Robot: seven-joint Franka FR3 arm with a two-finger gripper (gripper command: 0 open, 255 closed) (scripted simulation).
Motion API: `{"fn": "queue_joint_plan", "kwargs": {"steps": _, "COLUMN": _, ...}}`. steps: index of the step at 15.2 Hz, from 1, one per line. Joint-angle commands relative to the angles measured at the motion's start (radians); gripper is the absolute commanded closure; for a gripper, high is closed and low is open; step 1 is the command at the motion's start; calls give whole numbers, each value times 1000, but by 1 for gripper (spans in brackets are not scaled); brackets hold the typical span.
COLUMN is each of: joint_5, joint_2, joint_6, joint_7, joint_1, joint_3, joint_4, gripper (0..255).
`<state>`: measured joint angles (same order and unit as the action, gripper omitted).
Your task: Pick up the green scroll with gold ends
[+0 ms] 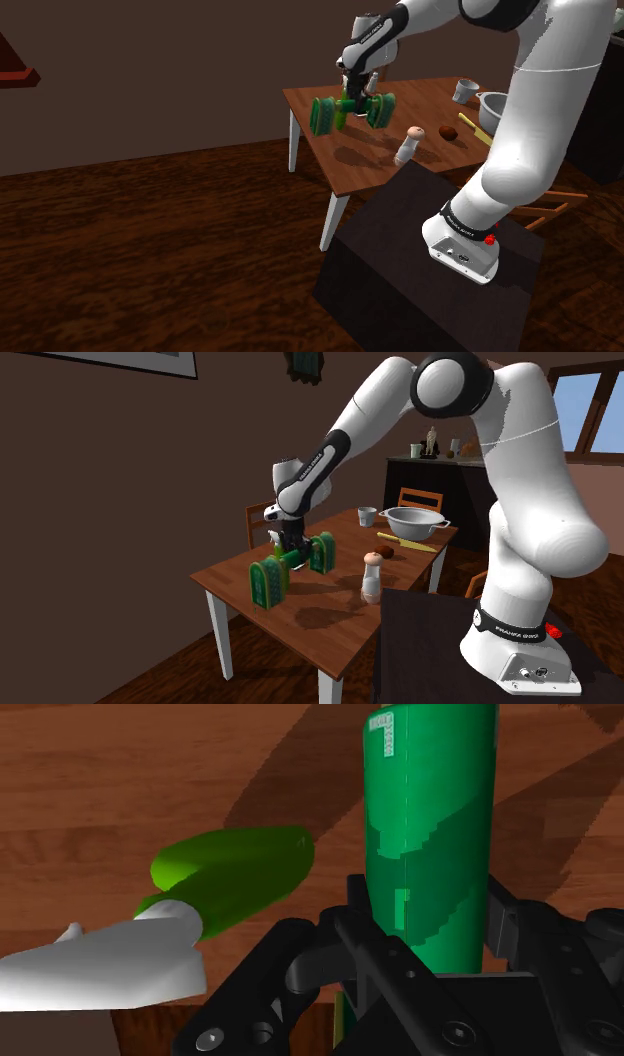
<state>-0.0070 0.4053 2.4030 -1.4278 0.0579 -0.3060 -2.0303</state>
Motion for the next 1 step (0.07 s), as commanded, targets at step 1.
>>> {"fn": "queue_joint_plan", "kwargs": {"steps": 1, "joint_5": -2, "joint_2": -9, "joint_6": -5, "joint_7": -1, "joint_1": 0, "joint_3": -2, "joint_4": -1, "gripper": 255}}
